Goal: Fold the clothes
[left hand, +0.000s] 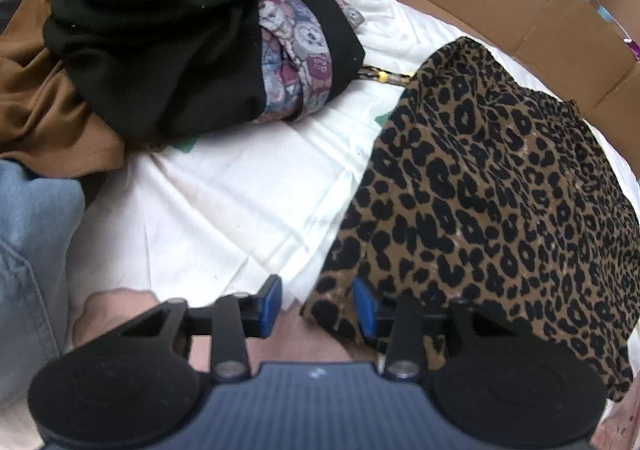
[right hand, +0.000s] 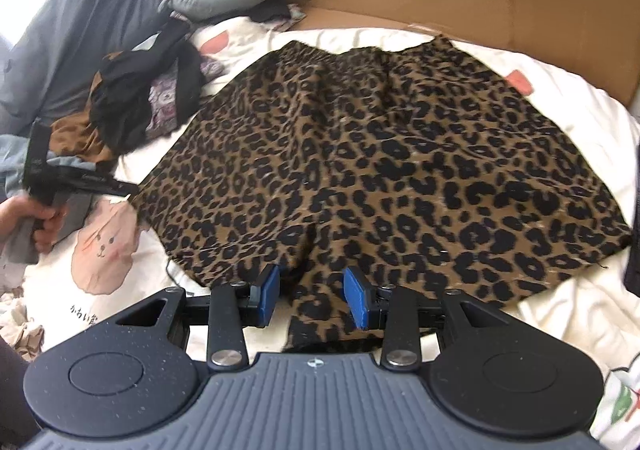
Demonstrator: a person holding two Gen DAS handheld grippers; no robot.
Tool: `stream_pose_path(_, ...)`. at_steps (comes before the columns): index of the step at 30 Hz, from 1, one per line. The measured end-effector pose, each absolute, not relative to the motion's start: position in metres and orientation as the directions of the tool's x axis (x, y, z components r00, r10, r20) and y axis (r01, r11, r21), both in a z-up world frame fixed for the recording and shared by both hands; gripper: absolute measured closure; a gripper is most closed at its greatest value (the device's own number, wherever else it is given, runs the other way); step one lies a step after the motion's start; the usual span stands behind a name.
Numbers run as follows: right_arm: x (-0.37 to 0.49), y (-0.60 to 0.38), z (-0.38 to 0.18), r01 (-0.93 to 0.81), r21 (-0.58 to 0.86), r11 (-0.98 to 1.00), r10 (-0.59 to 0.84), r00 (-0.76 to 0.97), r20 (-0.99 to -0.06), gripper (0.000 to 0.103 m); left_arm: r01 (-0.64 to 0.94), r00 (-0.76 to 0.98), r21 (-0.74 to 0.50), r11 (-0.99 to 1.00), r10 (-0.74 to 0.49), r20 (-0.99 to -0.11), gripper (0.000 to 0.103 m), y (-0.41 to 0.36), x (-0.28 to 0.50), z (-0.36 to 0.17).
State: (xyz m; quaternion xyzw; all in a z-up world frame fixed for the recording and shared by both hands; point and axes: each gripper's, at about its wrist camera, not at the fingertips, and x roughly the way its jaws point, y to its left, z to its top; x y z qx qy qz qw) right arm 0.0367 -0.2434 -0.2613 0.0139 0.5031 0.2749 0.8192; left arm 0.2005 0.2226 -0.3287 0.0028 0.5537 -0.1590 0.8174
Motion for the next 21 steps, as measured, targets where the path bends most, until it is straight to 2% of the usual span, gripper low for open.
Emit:
stream_pose_path(4,0.035,-0.232,-0.265,-0.48,0.306,0.822,0.486,0.312,-0.816,0.06,0.271,0.334,-0.189,0.944,-0.276,-0.901,0.068,0.222,0.203,-0.335)
stream_pose_path(13,0.029,-0.223,-0.276,-0.5,0.312,0.808,0.492,0.281,-0.824,0.06,0.271,0.308,-0.191,0.944,-0.273,-0.912,0.069,0.22,0.199,-0.349)
stream_pose_path(15,0.028,-0.224,-0.278,-0.499,0.314,0.808,0.492,0.276,-0.826,0.06,0.275,0.3,-0.195,0.941,-0.277,-0.913,0.082,0.22,0.198,-0.35)
stream_pose_path(16,0.028,-0.225,-0.28,-0.496,0.315,0.809,0.49,0.274,-0.828,0.06,0.279,0.294,-0.202,0.939,-0.283,-0.913,0.091,0.221,0.197,-0.35)
stream_pose_path(21,0.026,-0.224,-0.282,-0.497,0.327,0.803,0.499,0.264,-0.825,0.06,0.285,0.299,-0.221,0.933,-0.305,-0.904,0.096,0.221,0.19,-0.337)
